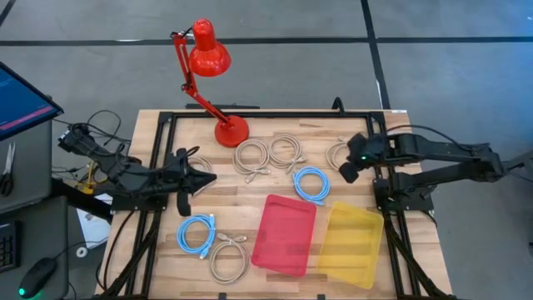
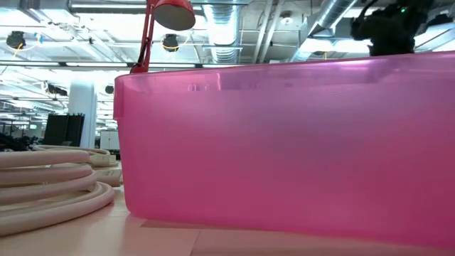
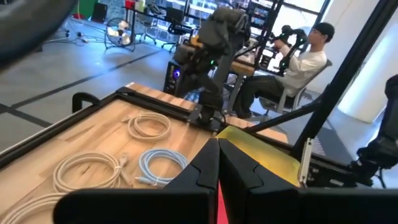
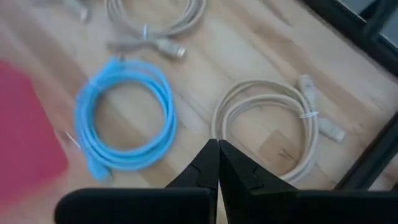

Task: Sort HDMI cables
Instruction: Put the brown HDMI cable into the pink bin

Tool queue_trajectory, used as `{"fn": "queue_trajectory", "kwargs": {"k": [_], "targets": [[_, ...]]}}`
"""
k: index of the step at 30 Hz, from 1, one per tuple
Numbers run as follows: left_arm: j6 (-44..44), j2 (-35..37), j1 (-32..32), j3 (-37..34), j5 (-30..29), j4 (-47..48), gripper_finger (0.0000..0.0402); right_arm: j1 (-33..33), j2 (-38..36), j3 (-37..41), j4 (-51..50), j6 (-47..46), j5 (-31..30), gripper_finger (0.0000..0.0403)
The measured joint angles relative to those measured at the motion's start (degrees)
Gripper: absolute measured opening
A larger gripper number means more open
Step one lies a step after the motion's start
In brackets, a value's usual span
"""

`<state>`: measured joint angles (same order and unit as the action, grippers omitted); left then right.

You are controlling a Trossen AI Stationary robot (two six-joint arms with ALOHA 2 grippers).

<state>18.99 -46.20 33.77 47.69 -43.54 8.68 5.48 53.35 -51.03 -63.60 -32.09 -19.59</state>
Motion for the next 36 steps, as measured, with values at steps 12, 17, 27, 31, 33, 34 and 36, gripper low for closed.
{"fn": "queue_trajectory", "kwargs": {"k": [12,17,27,31,33,34,36], "targets": [[0.7,-0.4,0.0,0.0,-1.0,-0.2,0.0005,2.2,9.2,0.0,1.7,-6.0,1.9,0.0048],[0.8,-0.4,0.0,0.0,-1.3,-0.3,0.0006,3.7,13.2,0.0,-1.0,-9.3,2.8,0.0126],[-0.7,-0.4,0.0,0.0,-1.7,-0.6,0.0006,4.9,23.3,0.0,0.9,-5.6,3.1,0.0227],[-0.7,-0.4,0.0,0.0,-1.8,-0.7,0.0007,6.7,28.1,0.0,2.8,-2.7,1.7,0.0214],[-0.7,-0.4,0.0,0.0,-1.8,-0.8,0.0007,7.6,30.1,0.0,3.5,-0.9,1.7,0.0203],[-0.7,-0.4,0.0,0.0,-1.9,-0.8,0.0007,8.1,31.1,0.0,3.7,-0.1,1.9,0.0198],[-0.7,-0.4,0.0,0.0,-1.9,-0.8,0.0007,9.3,33.1,0.0,4.5,1.7,3.1,0.0187]]}}
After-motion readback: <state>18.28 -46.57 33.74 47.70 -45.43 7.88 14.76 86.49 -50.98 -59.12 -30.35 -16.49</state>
